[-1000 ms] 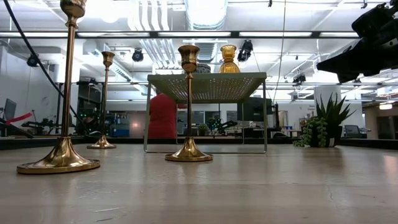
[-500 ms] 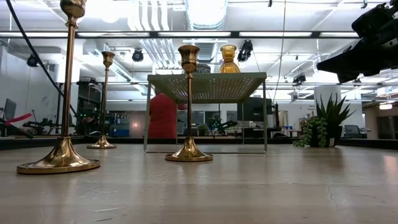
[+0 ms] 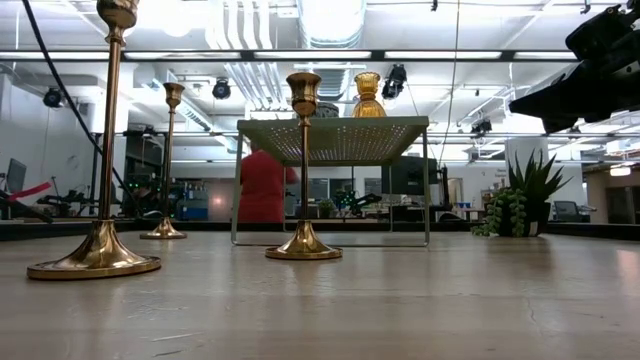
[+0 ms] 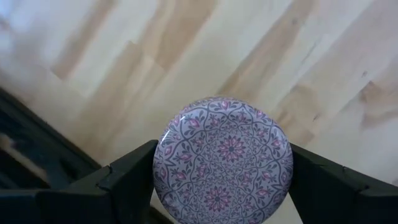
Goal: Stock candles on shelf
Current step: Put the pink scented candle and aligned it with the other yellow scented candle on the shelf
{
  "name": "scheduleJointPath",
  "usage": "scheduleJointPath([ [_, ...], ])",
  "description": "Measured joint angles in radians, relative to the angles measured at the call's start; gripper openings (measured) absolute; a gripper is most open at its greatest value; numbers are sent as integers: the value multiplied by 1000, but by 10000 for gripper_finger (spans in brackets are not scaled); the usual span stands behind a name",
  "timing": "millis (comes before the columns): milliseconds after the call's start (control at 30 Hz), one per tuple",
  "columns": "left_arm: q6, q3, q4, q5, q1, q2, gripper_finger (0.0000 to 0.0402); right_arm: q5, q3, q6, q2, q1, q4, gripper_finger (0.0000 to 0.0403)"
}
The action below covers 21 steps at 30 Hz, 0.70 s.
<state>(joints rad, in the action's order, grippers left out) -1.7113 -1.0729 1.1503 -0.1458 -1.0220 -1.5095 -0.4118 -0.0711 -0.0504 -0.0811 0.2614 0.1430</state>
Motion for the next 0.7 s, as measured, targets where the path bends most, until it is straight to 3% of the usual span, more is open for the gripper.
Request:
scheduleJointPath([
  [133,40,0,62,-23,32,67,312,0,0,0,0,0,0,8],
  [367,172,-6,132,-181,131,197,312,0,0,0,0,0,0,8],
  [700,578,-141,132,-363,400,310,312,0,0,-1,0,0,0,8],
])
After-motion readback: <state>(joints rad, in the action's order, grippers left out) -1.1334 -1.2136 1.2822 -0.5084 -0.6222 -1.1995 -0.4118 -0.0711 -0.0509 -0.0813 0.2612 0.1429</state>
